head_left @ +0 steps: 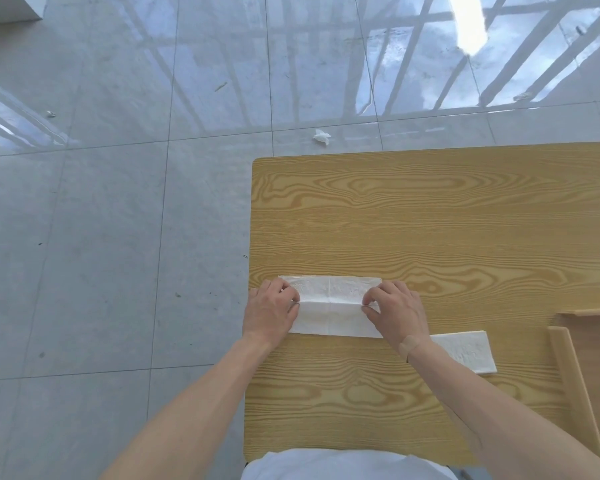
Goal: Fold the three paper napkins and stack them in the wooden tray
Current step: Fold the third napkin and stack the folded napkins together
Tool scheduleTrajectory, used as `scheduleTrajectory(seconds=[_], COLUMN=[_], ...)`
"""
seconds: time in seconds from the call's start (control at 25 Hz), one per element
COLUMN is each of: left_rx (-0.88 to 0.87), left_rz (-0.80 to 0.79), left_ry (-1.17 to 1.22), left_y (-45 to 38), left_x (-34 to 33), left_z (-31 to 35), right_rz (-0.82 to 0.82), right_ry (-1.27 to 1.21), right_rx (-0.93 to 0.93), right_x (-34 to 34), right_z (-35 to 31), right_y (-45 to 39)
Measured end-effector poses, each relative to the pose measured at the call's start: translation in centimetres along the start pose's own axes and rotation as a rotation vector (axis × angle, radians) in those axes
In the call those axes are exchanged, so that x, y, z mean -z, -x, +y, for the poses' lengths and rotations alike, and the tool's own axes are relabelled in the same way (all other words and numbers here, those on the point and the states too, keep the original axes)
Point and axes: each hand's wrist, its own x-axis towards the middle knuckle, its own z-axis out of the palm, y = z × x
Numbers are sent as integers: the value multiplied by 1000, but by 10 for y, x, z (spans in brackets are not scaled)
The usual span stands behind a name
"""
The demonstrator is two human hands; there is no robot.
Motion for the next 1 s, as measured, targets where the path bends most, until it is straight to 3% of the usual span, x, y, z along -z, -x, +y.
scheduleTrajectory(seconds=[0.4, 0.72, 1.0], left_rx=[-35, 157, 335], left_rz=[29, -35, -28], left_ry=[248, 426, 471], left_y=[11, 18, 12], left_x=[15, 18, 10], left_z=[5, 3, -11], right_rz=[83, 19, -86], right_ry=[-163, -397, -385], right_rx=[18, -184, -213], right_x=[17, 22, 2], right_z=[-3, 1, -9], right_y=[20, 26, 12])
